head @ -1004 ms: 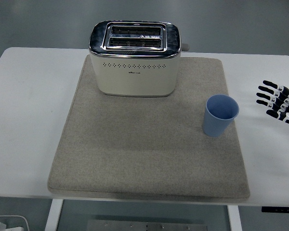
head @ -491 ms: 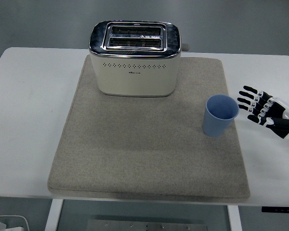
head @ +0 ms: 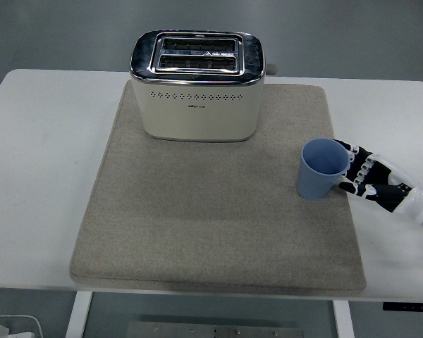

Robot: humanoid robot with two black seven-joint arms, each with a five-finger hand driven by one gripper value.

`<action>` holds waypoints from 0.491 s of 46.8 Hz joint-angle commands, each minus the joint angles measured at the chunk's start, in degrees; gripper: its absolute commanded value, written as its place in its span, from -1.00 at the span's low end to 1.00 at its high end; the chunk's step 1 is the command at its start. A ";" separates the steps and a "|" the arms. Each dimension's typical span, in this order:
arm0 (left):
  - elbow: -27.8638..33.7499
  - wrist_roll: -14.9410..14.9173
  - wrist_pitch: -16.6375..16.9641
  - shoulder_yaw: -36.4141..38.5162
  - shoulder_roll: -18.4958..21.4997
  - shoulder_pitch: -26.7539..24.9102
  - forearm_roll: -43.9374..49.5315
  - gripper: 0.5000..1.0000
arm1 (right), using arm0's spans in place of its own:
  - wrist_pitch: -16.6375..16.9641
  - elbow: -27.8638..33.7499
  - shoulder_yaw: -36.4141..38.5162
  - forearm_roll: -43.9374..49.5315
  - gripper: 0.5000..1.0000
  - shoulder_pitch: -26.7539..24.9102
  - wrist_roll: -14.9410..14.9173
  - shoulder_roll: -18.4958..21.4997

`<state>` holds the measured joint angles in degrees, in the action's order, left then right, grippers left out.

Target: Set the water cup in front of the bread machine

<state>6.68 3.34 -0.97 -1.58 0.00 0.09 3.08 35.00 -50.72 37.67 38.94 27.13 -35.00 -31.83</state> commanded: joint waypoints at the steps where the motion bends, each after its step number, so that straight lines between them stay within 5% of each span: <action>1: 0.00 0.00 0.00 0.00 0.00 0.00 0.00 1.00 | 0.00 0.01 -0.06 0.00 0.76 0.30 0.00 0.54; 23: 0.00 0.00 0.00 0.00 0.00 0.00 0.00 1.00 | 0.00 0.01 0.03 2.46 0.76 0.91 0.00 3.62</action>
<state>6.68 3.34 -0.97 -1.58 0.00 0.09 3.08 35.00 -50.72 37.67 40.61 28.04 -35.00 -28.79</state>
